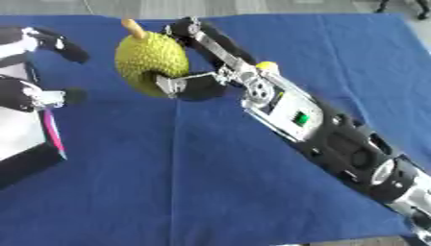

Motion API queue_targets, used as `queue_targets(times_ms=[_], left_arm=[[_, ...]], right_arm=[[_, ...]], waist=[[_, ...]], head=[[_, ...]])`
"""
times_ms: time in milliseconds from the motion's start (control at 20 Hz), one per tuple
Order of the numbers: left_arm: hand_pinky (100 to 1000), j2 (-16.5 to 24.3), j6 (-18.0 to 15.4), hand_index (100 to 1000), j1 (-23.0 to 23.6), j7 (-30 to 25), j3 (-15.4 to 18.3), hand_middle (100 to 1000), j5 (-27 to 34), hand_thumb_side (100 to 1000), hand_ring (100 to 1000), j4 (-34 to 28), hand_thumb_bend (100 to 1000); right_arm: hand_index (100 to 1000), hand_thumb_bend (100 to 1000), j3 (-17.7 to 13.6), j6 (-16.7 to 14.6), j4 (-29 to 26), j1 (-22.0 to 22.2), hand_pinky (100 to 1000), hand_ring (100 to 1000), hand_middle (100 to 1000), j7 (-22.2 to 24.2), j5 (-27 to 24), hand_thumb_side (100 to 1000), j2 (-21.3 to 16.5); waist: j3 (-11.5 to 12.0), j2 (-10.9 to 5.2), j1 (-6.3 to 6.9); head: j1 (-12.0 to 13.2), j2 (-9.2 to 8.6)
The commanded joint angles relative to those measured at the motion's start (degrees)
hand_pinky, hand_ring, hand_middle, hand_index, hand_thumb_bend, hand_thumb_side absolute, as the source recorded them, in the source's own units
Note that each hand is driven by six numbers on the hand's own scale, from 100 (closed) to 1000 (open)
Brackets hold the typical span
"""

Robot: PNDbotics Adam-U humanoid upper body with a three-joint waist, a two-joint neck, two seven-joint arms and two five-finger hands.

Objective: Pick up the objects with one hand, pass them to the other hand, and then place them into the box on the other side of the table.

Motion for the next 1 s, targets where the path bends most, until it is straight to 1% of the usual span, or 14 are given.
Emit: queue_targets(times_ms=[50,100,300,500,650,900,1000], left_arm=[[1000,-0.5,-0.6,861,-1.3,1.1,-0.1,749,-1.7,639,839,-0.9,456],[1000,-0.7,-0.6,863,-1.3,1.3,-0.1,750,-2.1,635,841,-0.7,472],[1000,-1.7,-0.8,863,-1.2,1.5,-0.2,746,-3.2,667,840,0.3,467],[1000,-3.0,-0.4,859,-1.1,2.2,0.0,742,-3.2,679,837,0.8,434],[1000,-3.9,0.0,853,-1.0,2.1,-0.1,735,-2.0,712,833,0.4,397],[1000,-4.3,1.2,849,-1.1,0.5,-0.6,729,1.3,745,830,-1.7,384],[1000,-4.2,1.7,849,-1.1,-0.3,-0.7,729,2.1,745,830,-2.4,384]], right_arm=[[565,100,-0.2,-0.2,-0.9,-1.1,717,569,403,0.5,0.6,100,-0.3],[565,100,0.0,-0.4,-0.9,-1.2,718,569,403,0.7,0.7,100,-0.2],[564,100,0.3,-1.4,-0.9,-1.3,718,568,403,1.4,1.3,100,0.1],[564,100,0.7,-2.2,-0.9,-1.4,717,567,402,2.1,1.5,100,0.4],[564,100,1.0,-2.6,-0.9,-1.5,718,567,403,2.7,1.7,100,0.6],[564,100,1.1,-2.7,-0.7,-1.3,717,566,402,3.2,1.9,100,0.7],[564,100,1.1,-2.8,-0.7,-1.2,717,566,402,3.2,2.0,100,0.7]], waist=[[0.0,-0.83,0.78],[0.0,-0.80,0.77],[-0.2,-0.68,0.75],[-0.2,-0.60,0.71],[-0.2,-0.56,0.69],[-0.3,-0.44,0.72],[-0.3,-0.42,0.73]], head=[[0.1,-0.60],[0.2,-0.58],[0.3,-0.54],[0.3,-0.66],[0.1,-0.77],[-0.1,-0.77],[-0.2,-0.76]])
